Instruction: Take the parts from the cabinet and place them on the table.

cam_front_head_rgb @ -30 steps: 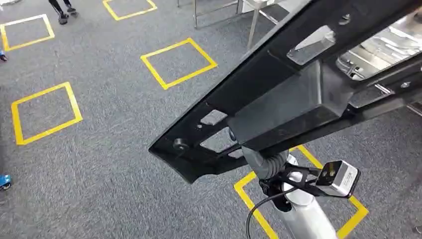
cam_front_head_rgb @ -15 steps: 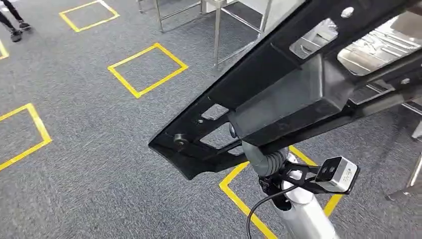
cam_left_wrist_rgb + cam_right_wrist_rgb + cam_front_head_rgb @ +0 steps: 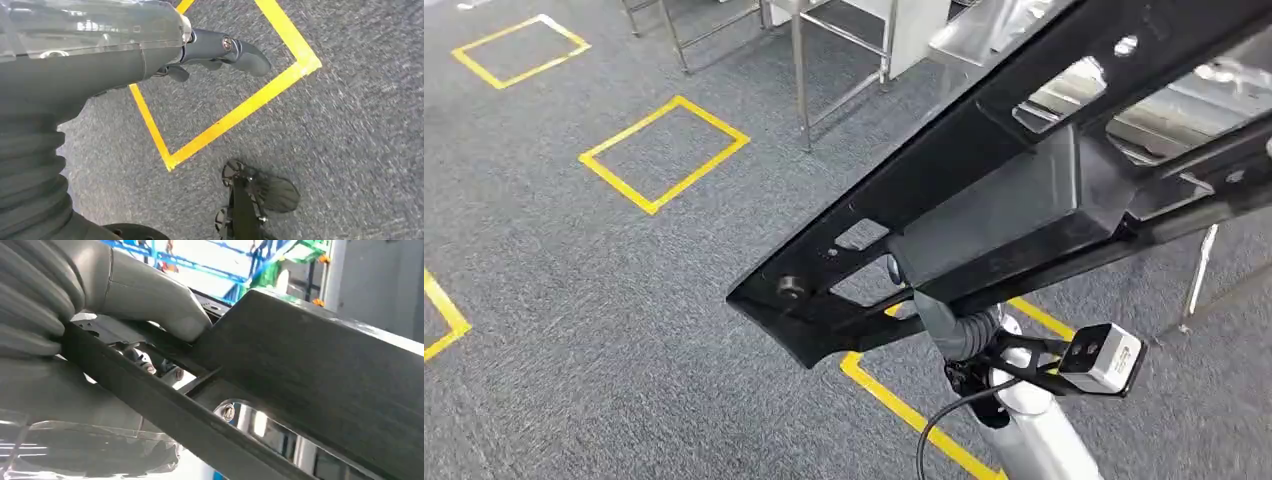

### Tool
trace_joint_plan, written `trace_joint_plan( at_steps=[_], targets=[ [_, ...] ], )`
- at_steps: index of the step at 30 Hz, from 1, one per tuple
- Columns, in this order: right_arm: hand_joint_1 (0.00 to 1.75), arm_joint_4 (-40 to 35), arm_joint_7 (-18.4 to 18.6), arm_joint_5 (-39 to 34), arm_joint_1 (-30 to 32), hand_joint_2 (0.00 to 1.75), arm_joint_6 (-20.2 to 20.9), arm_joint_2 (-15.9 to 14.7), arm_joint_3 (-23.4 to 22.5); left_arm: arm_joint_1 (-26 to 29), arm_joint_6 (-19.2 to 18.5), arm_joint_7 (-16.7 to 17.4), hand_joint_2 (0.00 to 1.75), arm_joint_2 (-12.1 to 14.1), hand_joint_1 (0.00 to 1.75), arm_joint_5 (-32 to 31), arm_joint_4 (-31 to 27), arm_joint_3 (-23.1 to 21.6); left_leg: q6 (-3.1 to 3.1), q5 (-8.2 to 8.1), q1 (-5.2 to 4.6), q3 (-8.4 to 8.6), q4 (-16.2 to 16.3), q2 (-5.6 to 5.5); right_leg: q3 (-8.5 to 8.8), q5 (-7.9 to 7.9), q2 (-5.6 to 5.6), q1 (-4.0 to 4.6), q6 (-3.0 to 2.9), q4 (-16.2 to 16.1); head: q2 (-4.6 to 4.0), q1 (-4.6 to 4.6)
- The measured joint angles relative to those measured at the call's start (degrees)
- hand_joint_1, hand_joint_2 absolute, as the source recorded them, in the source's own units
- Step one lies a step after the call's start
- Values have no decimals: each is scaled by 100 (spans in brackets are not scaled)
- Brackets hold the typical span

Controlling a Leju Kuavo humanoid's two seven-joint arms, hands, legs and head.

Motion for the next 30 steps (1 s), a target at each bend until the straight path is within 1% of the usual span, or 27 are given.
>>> trace_joint_plan(
  at_steps=[2,3,4,5,7,8,9,10,11,12,13,14,15,17,18,19,20,21,22,23,24,25,26,27,28,29,30],
  targets=[
    [175,-2,-13,2,6,175,-13,-7,-7,-12,-11,-22,175,-2,0,-28,0,-24,-65,-16,10,47,-24,138,-14,11,139,24,-58,-21,0,0],
    [175,-22,-20,4,11,175,-11,-9,-11,-26,-24,-35,175,-2,0,-41,0,-48,-105,-66,43,34,1,92,36,44,202,-48,-109,-73,0,0],
    [175,-42,-37,7,-3,175,9,-18,-13,-31,-31,-48,175,-2,0,-48,0,-63,-113,-182,50,0,160,-150,47,45,253,-43,-138,-89,0,0],
    [175,-44,-44,7,-16,175,24,-18,-11,-28,-35,-48,175,-2,0,-66,0,-79,-115,-408,61,-168,542,-318,50,47,295,-42,-177,-88,0,0],
    [175,-44,-48,7,-11,175,70,-24,-11,-2,-35,-46,175,15,0,-66,0,-101,-134,-821,60,-648,1507,-450,53,40,441,-31,-196,-86,0,0],
    [175,-42,-48,7,-9,175,74,-26,-11,10,-35,-46,175,24,0,-59,0,-109,-138,-881,60,-836,1837,-461,55,40,520,-26,-196,-83,0,0],
    [175,-42,-48,2,-10,175,83,-33,-9,13,-50,-48,175,31,0,-55,0,-116,-133,-784,61,-886,1859,-461,62,39,602,-24,-196,-77,0,0],
    [175,-42,-48,0,-12,175,85,-33,-9,9,-68,-52,175,35,0,-39,0,-118,-123,-571,61,-802,1612,-464,73,37,674,-24,-193,-72,0,0],
    [175,-42,-48,0,-15,175,85,-33,-9,2,-83,-59,175,46,0,-35,0,-122,-109,-291,63,-619,1171,-483,87,30,746,-27,-182,-63,0,0],
    [175,-44,-48,-2,-22,175,85,-33,-9,-2,-94,-63,175,50,0,-33,0,-125,-93,11,71,-373,612,-572,105,16,815,-32,-161,-48,0,0],
    [175,-44,-48,-18,-31,175,87,-33,-9,2,-107,-66,175,63,0,-31,0,-127,-68,145,85,-199,171,-812,97,1,868,-43,-139,-35,0,0],
    [175,-44,-44,-30,-46,175,90,-33,-9,-1,-107,-70,175,68,0,-28,0,-127,-55,73,94,-131,29,-905,58,-12,931,-9,-104,13,0,0],
    [175,-44,-44,-37,-51,175,92,-33,-4,1,-105,-70,175,77,0,-24,0,-127,-45,74,71,-138,64,-860,31,13,987,-35,-59,-5,0,0],
    [175,-46,-22,-53,-47,175,122,-33,-4,-10,-105,-68,175,81,0,-17,0,-129,13,76,39,-131,62,-781,23,36,1077,-65,7,-35,0,0],
    [175,-63,9,-57,-52,175,131,-33,-2,-27,-105,-63,175,79,0,-18,0,-129,73,119,103,-115,-8,-713,13,27,1118,-41,48,-23,0,0],
    [175,-89,37,-57,-57,175,136,-33,0,-42,-105,-59,175,79,0,-13,0,-129,101,136,90,-95,-35,-641,-38,-75,865,-35,57,100,0,0],
    [175,-96,64,-57,-88,175,133,-33,2,-37,-105,-57,175,81,0,-9,0,-129,147,131,86,-95,-38,-597,-179,-272,638,-30,77,403,0,0],
    [175,-101,79,-55,-105,175,136,-33,13,-30,-105,-53,175,83,0,0,0,-129,150,129,71,-95,-38,-533,-401,-499,517,-47,102,859,0,2],
    [175,-101,87,-55,-102,175,133,-33,20,-21,-105,-50,175,83,0,2,0,-131,160,120,62,-95,-38,-472,-623,-682,465,-62,122,1301,0,0],
    [175,-101,94,-55,-98,175,131,-33,22,-14,-105,-46,175,85,0,4,0,-131,161,114,61,-99,-35,-408,-811,-790,441,-76,138,1659,0,0],
    [175,-101,109,-55,-94,175,127,-33,22,-9,-105,-46,175,85,0,22,0,-129,154,106,61,-94,-32,-339,-886,-763,431,-92,153,1782,0,0],
    [175,-101,120,-55,-93,175,125,-33,24,-13,-105,-46,175,85,0,22,0,-129,146,92,61,-85,-30,-278,-800,-593,413,-104,159,1588,0,0],
    [175,-101,122,-55,-95,175,125,-33,26,-19,-96,-50,175,83,0,22,0,-129,136,75,62,-67,-29,-224,-592,-359,369,-107,155,1181,0,0],
    [175,-105,124,-55,-101,175,125,-33,28,-19,-85,-66,175,81,0,22,0,-129,116,55,62,-35,-28,-174,-294,-98,284,-103,137,621,0,0],
    [175,-105,125,-52,-112,175,125,-33,33,-20,-81,-85,175,79,0,24,0,-131,88,33,54,-3,-28,-136,-29,75,76,-83,102,146,0,0],
    [175,-105,127,-50,-135,175,122,-31,41,-17,-70,-131,175,76,0,35,0,-129,43,1,8,5,-11,-97,38,-7,-88,2,72,-18,0,2],
    [175,-107,140,-48,-140,175,118,-22,46,-17,-61,-158,175,76,0,37,0,-129,15,-8,7,12,-14,-47,15,16,11,-2,23,-15,0,0]
  ],
)
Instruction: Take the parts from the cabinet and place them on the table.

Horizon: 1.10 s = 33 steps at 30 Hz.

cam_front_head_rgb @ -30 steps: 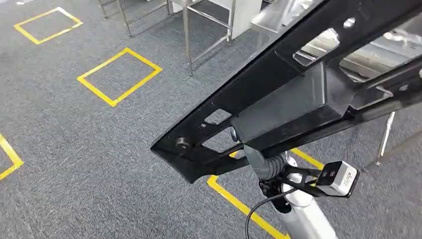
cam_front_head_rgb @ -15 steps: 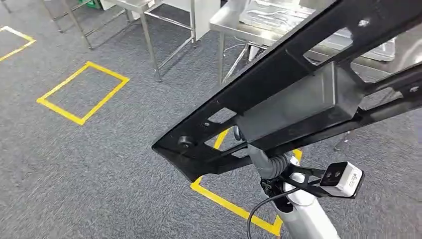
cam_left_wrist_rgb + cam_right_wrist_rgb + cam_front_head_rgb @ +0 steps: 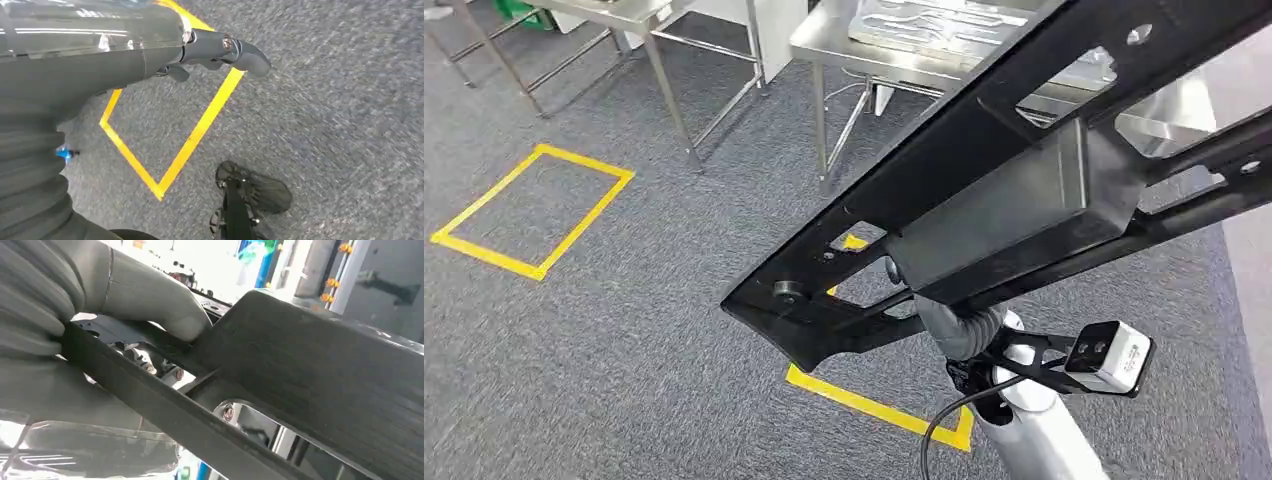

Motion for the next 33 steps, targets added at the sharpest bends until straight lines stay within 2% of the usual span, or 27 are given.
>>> trace_joint_plan(
  at_steps=[2,3,4,5,6,7,8,9,10,11,12,13,14,16,18,19,20,21,22,23,24,25,26,28,29,30,33],
  targets=[
    [175,0,9,0,5,175,-24,-2,4,-8,4,-31,175,-4,0,0,0,0,-54,-14,4,37,-20,118,-26,-12,122,25,-50,11,0,0],
    [175,-9,24,2,-1,175,-39,-2,2,-25,0,-48,175,-11,0,0,0,-2,-94,-35,5,67,-22,180,-10,11,191,-3,-98,-32,0,0],
    [175,-28,39,11,8,175,-48,-2,4,-40,-22,-81,175,-13,0,0,0,0,-126,-103,45,52,39,41,33,30,238,-40,-127,-66,0,0],
    [175,-39,35,15,-11,175,-52,0,4,-43,-55,-116,175,-17,0,0,-2,0,-130,-276,47,-42,292,-188,42,31,285,-47,-177,-73,0,0],
    [175,-39,31,17,-1,175,-61,2,7,-38,-63,-131,175,-17,0,2,-2,0,-137,-506,57,-245,734,-320,46,32,331,-44,-198,-73,0,0],
    [175,-37,4,24,24,175,-61,0,7,-26,-81,-138,175,-17,0,7,-2,0,-153,-728,56,-504,1254,-385,46,28,408,-38,-208,-72,0,0],
    [175,-33,-20,33,57,175,-63,0,7,-4,-120,-153,175,-17,0,4,0,0,-164,-861,56,-740,1693,-411,46,27,485,-29,-212,-66,0,0],
    [175,-26,-44,33,93,175,-63,0,7,9,-155,-162,175,-17,0,4,0,-2,-164,-848,56,-871,1884,-414,49,26,557,-23,-213,-61,0,0],
    [175,-26,-59,35,120,175,-61,0,5,12,-166,-164,175,-17,0,2,0,-2,-155,-699,56,-868,1789,-414,56,24,627,-20,-212,-58,0,0],
    [175,-26,-68,42,130,175,-61,0,7,7,-173,-164,175,-20,0,0,-2,-2,-138,-428,56,-745,1434,-419,62,21,705,-20,-208,-47,0,0],
    [175,-26,-85,50,131,175,-57,-2,4,2,-184,-170,175,-17,0,0,0,-2,-117,-114,57,-529,909,-465,70,14,784,-22,-198,-34,0,0],
    [175,-26,-105,48,132,175,-57,0,4,2,-184,-184,175,-15,0,0,0,-2,-89,157,59,-295,364,-616,75,3,853,-26,-181,-23,0,0],
    [175,-26,-114,48,140,175,-57,-2,4,1,-192,-188,175,-2,0,0,0,-2,-40,100,70,-190,138,-927,53,-6,902,-19,-151,-6,0,0],
    [175,-24,-120,50,149,175,-57,-2,2,3,-212,-197,175,0,0,2,0,-2,-24,100,44,-170,56,-864,-7,20,1013,-56,-69,2,0,0],
    [175,-22,-105,55,161,175,-44,-11,-7,-19,-256,-208,175,2,0,0,0,-2,43,127,32,-154,30,-762,-18,51,1132,-74,19,-36,0,-2],
    [175,-22,-96,68,158,175,-42,-13,-15,-33,-269,-214,175,-9,0,0,0,-2,86,171,96,-128,-34,-696,-21,14,1047,-70,33,11,0,0],
    [175,-18,-85,83,130,175,-39,-15,-24,-38,-275,-223,175,-7,0,-2,0,-2,118,177,85,-115,-64,-655,-104,-137,734,-25,52,197,0,4],
    [175,-4,-81,96,106,175,-37,-15,-26,-32,-289,-229,175,0,0,-4,0,-7,131,181,79,-117,-64,-605,-277,-358,558,-39,76,557,0,0],
    [175,11,-81,114,105,175,-31,-15,-22,-27,-304,-232,175,0,0,-4,0,-9,134,179,70,-120,-61,-566,-488,-579,464,-55,99,1006,0,0],
    [175,31,-81,127,113,175,-33,-15,-22,-17,-332,-234,175,0,0,-4,0,-13,136,175,66,-125,-59,-513,-719,-762,419,-73,119,1484,0,2],
    [175,57,-79,136,114,175,-33,-18,-22,-11,-369,-240,175,0,0,-4,0,-22,134,174,66,-132,-54,-478,-849,-806,410,-90,135,1740,0,2],
    [175,78,-77,138,115,175,-33,-20,-22,-9,-374,-240,175,0,0,-4,0,-33,128,170,67,-131,-52,-452,-829,-718,400,-105,148,1698,0,0],
    [175,94,-77,140,115,175,-33,-20,-22,-12,-374,-240,175,0,0,-2,0,-46,119,164,68,-126,-47,-432,-659,-514,387,-116,152,1381,0,0],
    [175,105,-87,153,110,175,-35,-20,-22,-22,-376,-247,175,0,0,-2,0,-61,85,142,70,-97,-39,-421,-69,-33,347,-121,132,298,0,2],
    [175,107,-92,153,105,175,-35,-20,-22,-25,-376,-249,175,0,0,-2,0,-65,61,129,65,-89,-37,-415,103,-61,286,-106,96,-64,0,0],
    [175,116,-96,155,106,175,-35,-20,-22,-30,-376,-249,175,0,0,0,0,-72,24,123,35,-95,-28,-414,102,-20,309,-62,53,-75,0,2],
    [175,131,-105,155,107,175,-35,-26,-24,-28,-376,-260,175,0,0,0,0,-96,-85,123,49,-73,-69,-398,81,-37,352,-31,-43,-48,0,2]
  ],
)
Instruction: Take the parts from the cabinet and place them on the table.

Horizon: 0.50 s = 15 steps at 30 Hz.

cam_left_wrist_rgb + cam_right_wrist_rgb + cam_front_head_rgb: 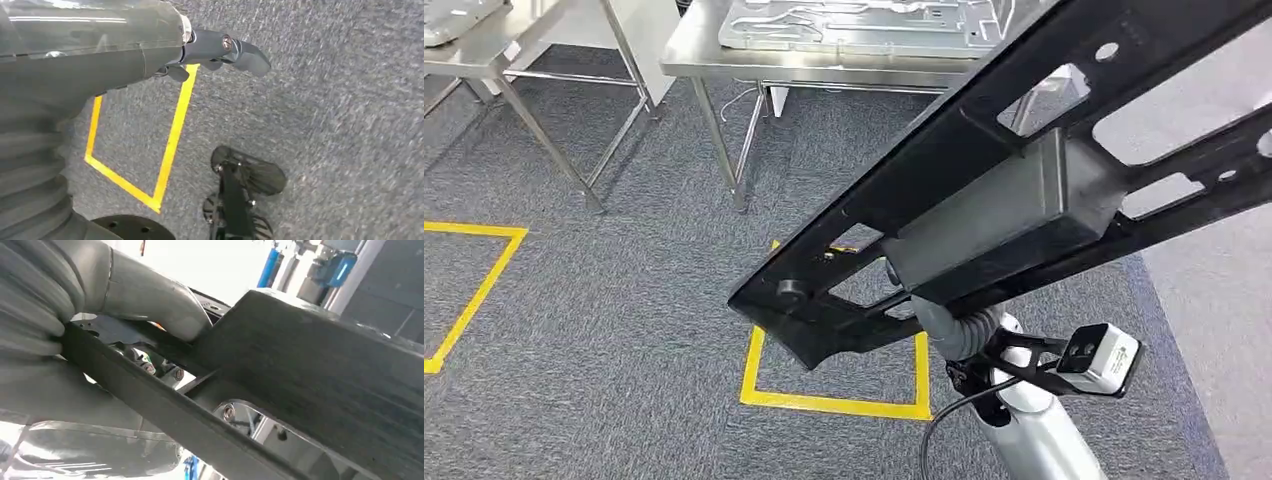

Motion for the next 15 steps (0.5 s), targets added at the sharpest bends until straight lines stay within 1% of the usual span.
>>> trace_joint_plan(
  at_steps=[1,2,3,4,5,6,7,8,9,10,11,12,13,14,15],
  targets=[
    [175,-2,0,0,-3,175,0,0,-2,-9,-2,-5,175,0,0,0,0,-2,-45,-37,3,-12,13,5,39,15,11,-48,-52,-58,0,-2],
    [175,-2,0,0,-5,175,0,0,0,-12,-9,-9,175,0,0,0,0,-2,-55,-96,22,-40,148,-11,75,19,12,-49,-84,-86,0,0],
    [175,0,-4,0,-15,175,2,0,0,-12,-22,-33,175,0,0,-2,0,-7,-60,-303,24,-197,509,-15,93,-2,5,-48,-128,-88,0,-2],
    [175,6,-6,0,-13,175,2,0,2,-8,-35,-44,175,2,0,-4,0,-11,-72,-543,24,-452,1014,-17,104,-20,9,-35,-154,-86,0,-2],
    [175,15,-9,0,-9,175,4,0,2,1,-46,-50,175,4,0,-4,0,-13,-82,-730,24,-715,1507,-18,111,-32,14,-20,-172,-85,0,-2],
    [175,33,-7,0,-4,175,2,0,2,11,-57,-61,175,4,0,-7,0,-17,-82,-813,24,-929,1873,-17,120,-46,26,-4,-184,-80,0,-2],
    [175,44,-7,0,4,175,4,0,4,20,-68,-70,175,4,0,-7,0,-22,-73,-742,24,-1024,1965,-18,142,-72,48,11,-181,-73,0,-2],
    [175,46,-7,0,9,175,4,0,4,28,-79,-77,175,4,0,-7,0,-24,-49,-529,21,-950,1740,-18,179,-103,59,23,-180,-68,0,-2],
    [175,46,-7,0,6,175,4,0,4,31,-81,-92,175,4,0,-6,0,-26,-15,-233,17,-743,1282,-20,230,-138,73,37,-175,-62,0,-2],
    [175,46,-9,0,0,175,4,0,4,31,-79,-103,175,11,0,-4,0,-28,30,71,8,-475,697,-22,290,-175,80,49,-167,-59,0,-2],
    [175,46,-11,0,-1,175,4,0,4,29,-79,-112,175,20,0,-4,0,-31,91,215,-20,-274,231,-33,331,-216,80,48,-155,-61,0,-2],
    [175,50,-11,0,-16,175,4,-2,4,22,-74,-120,175,40,0,-4,7,-33,140,97,-52,-209,153,-46,331,-242,80,86,-118,-52,0,0],
    [175,57,-11,2,-24,175,4,0,4,18,-74,-129,175,37,0,-2,7,-35,138,89,-64,-186,116,-41,313,-241,106,54,-84,-60,0,-2],
    [175,57,-13,0,-26,175,7,0,9,35,-74,-129,175,50,0,0,9,-35,162,82,-81,-185,75,-45,330,-231,99,43,-45,-83,0,-2],
    [175,61,-13,0,-24,175,7,0,9,58,-72,-129,175,50,0,0,9,-37,200,67,-71,-180,34,-43,359,-204,100,49,-6,-61,0,-2]
  ],
)
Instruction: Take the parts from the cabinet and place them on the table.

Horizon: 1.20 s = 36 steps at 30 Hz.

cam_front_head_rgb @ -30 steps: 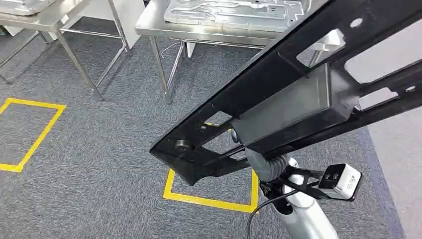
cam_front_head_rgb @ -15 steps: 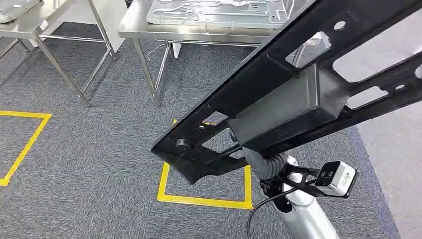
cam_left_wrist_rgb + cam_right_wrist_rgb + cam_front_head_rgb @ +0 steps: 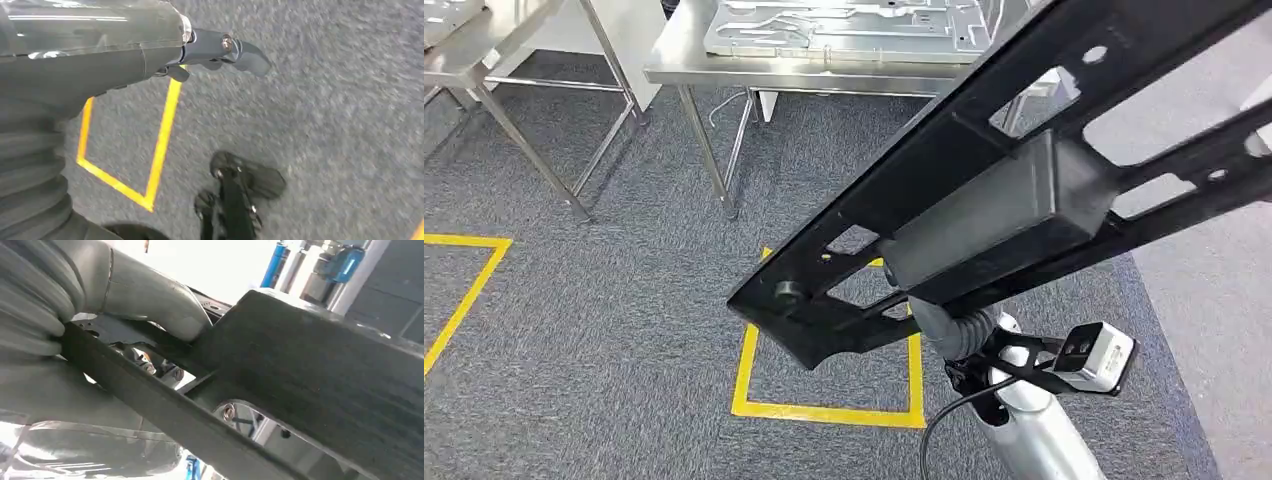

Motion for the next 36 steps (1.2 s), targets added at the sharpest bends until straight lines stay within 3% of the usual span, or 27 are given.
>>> trace_joint_plan(
  at_steps=[2,3,6,7,8,10,11,12,13,15,16,17,18,19,20,21,22,23,24,25,26,27,29,31,33,34,36],
  targets=[
    [175,0,-2,0,-13,175,0,0,0,-1,0,2,175,-2,0,0,0,-7,43,2,31,161,-93,-10,-28,-39,-22,-28,54,142,0,2],
    [175,2,-2,-2,-46,175,0,0,0,-12,0,2,175,0,0,2,0,-7,83,-41,29,210,-118,-11,-198,-92,-25,-26,62,430,0,2],
    [175,13,-7,-4,-19,175,15,0,0,-9,7,2,175,0,0,7,0,-7,89,-176,24,331,-119,-11,-1098,-518,-25,-55,131,1715,0,0],
    [175,22,-7,-4,3,175,28,-2,0,6,9,2,175,0,0,9,0,-7,81,-236,25,406,-119,-14,-1282,-531,-28,-69,130,1850,0,0],
    [175,28,-7,-7,14,175,35,-2,0,17,9,0,175,0,0,11,0,-7,70,-295,26,495,-119,-14,-1318,-441,-33,-83,141,1721,0,0],
    [175,31,-7,-7,14,175,59,-2,-2,18,18,-2,175,0,0,17,0,-9,40,-425,26,708,-119,-14,-1113,0,-59,-114,134,915,0,0],
    [175,31,-9,-7,16,175,70,-2,-2,17,24,-4,175,0,0,20,0,-9,20,-512,26,798,-119,-12,-981,440,-86,-117,123,417,0,2],
    [175,42,-9,-9,20,175,79,-4,-9,4,26,-9,175,0,0,24,0,-9,-15,-599,17,898,-79,-7,-967,802,-118,-89,104,124,0,2],
    [175,52,-9,-15,26,175,76,-2,-13,1,35,-13,175,0,0,26,-2,-9,-59,-652,23,894,-125,-22,-921,611,-120,-44,50,145,0,4],
    [175,39,-13,-22,12,175,68,-4,-33,-7,44,-13,175,0,0,26,0,-11,-144,-665,46,1017,-83,-3,-836,580,-75,-17,-48,125,0,-2],
    [175,31,-11,-24,-15,175,63,-4,-33,-26,57,-13,175,-2,0,26,-2,-13,-179,-576,59,981,58,-3,-759,533,-59,-15,-98,111,0,0],
    [175,2,-11,-26,-21,175,66,-2,-35,-48,59,-13,175,-7,0,26,-2,-13,-197,-499,71,816,358,-5,-663,500,-60,-36,-133,73,0,0],
    [175,-2,-15,-31,-41,175,66,-2,-39,-63,59,-15,175,-15,0,26,-2,-15,-210,-397,71,566,800,-8,-588,445,-63,-37,-171,61,0,-2],
    [175,-2,-15,-37,-45,175,63,0,-37,-65,65,-15,175,-17,0,26,-2,-17,-227,-458,79,270,1219,-9,-531,388,-62,-36,-189,57,0,0],
    [175,-2,-13,-44,-35,175,63,-2,-37,-53,76,-15,175,-15,0,26,-2,-22,-246,-686,78,-9,1553,-9,-468,325,-55,-32,-199,57,0,0],
    [175,-2,-9,-44,-22,175,61,-2,-37,-35,83,-15,175,-15,0,28,-2,-24,-253,-1017,78,-260,1782,-8,-397,257,-43,-23,-210,57,0,-2],
    [175,-2,-9,-59,-12,175,57,-2,-37,-16,90,-15,175,-11,0,31,0,-30,-251,-1268,78,-439,1846,-8,-315,194,-22,-14,-211,57,0,-2],
    [175,-2,-11,-68,-9,175,57,-2,-37,-6,90,-15,175,-9,0,31,-2,-42,-232,-1344,78,-527,1736,-8,-222,124,-7,-7,-207,57,0,0],
    [175,-2,-11,-77,-9,175,55,-2,-37,-3,90,-17,175,-9,0,33,-2,-57,-198,-1212,71,-526,1458,-9,-121,52,-3,-1,-205,57,0,0],
    [175,-2,-11,-81,-9,175,55,-2,-37,-4,90,-22,175,-7,0,33,-2,-66,-160,-898,57,-464,1070,-9,-23,-17,-3,5,-198,57,0,-2],
    [175,-2,-11,-85,-9,175,55,-2,-39,-1,90,-28,175,-2,0,33,-2,-74,-107,-430,35,-383,631,-8,64,-85,-5,10,-189,55,0,-2],
    [175,-2,-11,-92,-8,175,50,-4,-39,9,90,-33,175,13,0,35,4,-87,-35,170,-12,-355,218,-6,110,-145,-4,4,-176,51,0,0],
    [175,-2,-9,-96,11,175,46,-7,-42,16,90,-35,175,24,0,35,7,-105,-20,158,-42,-314,176,-48,149,-250,40,24,-89,26,0,-2],
    [175,-9,-20,-96,22,175,28,-9,-48,6,87,-48,175,26,0,35,7,-111,63,174,-25,-232,113,-54,202,-183,40,29,-7,107,0,0],
    [175,-26,-33,-96,34,175,2,-15,-63,-5,77,-63,175,15,0,35,7,-118,118,153,12,-91,63,-59,134,-259,0,22,59,369,0,0],
    [175,-31,-46,-96,27,175,-7,-20,-74,-10,77,-70,175,18,0,35,7,-120,136,121,11,-69,63,-59,-85,-385,-14,2,102,738,0,0],
    [175,-31,-63,-94,73,175,-20,-31,-79,-7,74,-79,175,17,0,35,7,-131,140,43,9,-24,64,-60,-649,-817,-20,-43,151,1559,0,0]
  ],
)
